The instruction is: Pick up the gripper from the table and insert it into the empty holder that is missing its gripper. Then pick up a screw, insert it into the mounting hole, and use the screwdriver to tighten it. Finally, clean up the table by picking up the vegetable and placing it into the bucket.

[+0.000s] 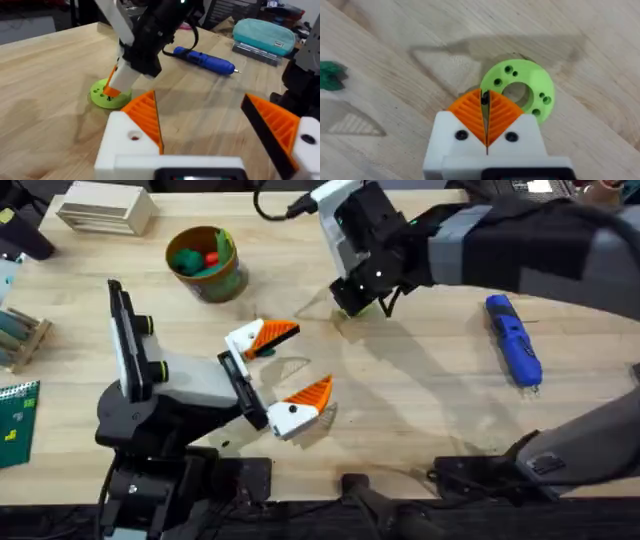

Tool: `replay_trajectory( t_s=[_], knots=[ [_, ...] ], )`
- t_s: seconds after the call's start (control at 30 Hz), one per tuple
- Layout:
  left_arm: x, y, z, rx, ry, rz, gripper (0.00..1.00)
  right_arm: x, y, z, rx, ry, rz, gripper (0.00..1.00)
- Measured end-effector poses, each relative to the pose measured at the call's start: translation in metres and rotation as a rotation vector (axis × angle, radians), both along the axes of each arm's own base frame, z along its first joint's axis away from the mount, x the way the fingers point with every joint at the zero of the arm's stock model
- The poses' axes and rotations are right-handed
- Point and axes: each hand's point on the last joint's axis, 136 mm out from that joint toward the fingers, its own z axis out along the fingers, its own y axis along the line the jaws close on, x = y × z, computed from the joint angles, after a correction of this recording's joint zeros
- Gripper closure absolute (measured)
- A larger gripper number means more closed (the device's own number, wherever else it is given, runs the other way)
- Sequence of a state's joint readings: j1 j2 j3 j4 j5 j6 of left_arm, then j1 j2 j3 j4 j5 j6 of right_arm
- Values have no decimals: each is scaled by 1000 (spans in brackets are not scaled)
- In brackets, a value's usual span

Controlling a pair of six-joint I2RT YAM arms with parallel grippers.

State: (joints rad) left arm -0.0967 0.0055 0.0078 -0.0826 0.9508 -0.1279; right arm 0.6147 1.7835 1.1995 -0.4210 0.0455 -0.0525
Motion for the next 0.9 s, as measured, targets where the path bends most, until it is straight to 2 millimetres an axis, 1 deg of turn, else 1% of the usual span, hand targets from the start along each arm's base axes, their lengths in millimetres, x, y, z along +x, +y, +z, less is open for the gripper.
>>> replay_trajectory(
  t_s=[0.17, 0.27, 0.37, 0.43, 0.5, 0.53, 0.6, 0.73, 0.83, 0.9],
  knots=[
    [0, 0, 0, 0, 0, 0, 14, 1, 1, 24, 35, -46, 1, 994],
    [0, 0, 0, 0, 0, 0, 14, -2, -1, 33, 40, -53, 2, 994],
    [0, 0, 0, 0, 0, 0, 13, -10, -6, 38, 29, -33, 3, 994],
    [0, 0, 0, 0, 0, 0, 14, -20, -12, 43, 11, -2, 5, 994],
    [0, 0, 0, 0, 0, 0, 14, -25, -13, 54, 5, 19, 9, 994],
    [0, 0, 0, 0, -1, 0, 14, -27, -12, 63, 7, 31, 16, 994],
    [0, 0, 0, 0, 0, 0, 14, -30, -4, 83, 29, 43, 37, 995],
    [0, 0, 0, 0, 0, 0, 14, -42, 25, 131, 115, 36, 118, 995],
    [0, 0, 0, 0, 0, 0, 14, -62, 52, 166, 179, 21, 206, 995],
    [0, 0, 0, 0, 0, 0, 14, -76, 68, 182, 218, 9, 263, 995]
  ],
)
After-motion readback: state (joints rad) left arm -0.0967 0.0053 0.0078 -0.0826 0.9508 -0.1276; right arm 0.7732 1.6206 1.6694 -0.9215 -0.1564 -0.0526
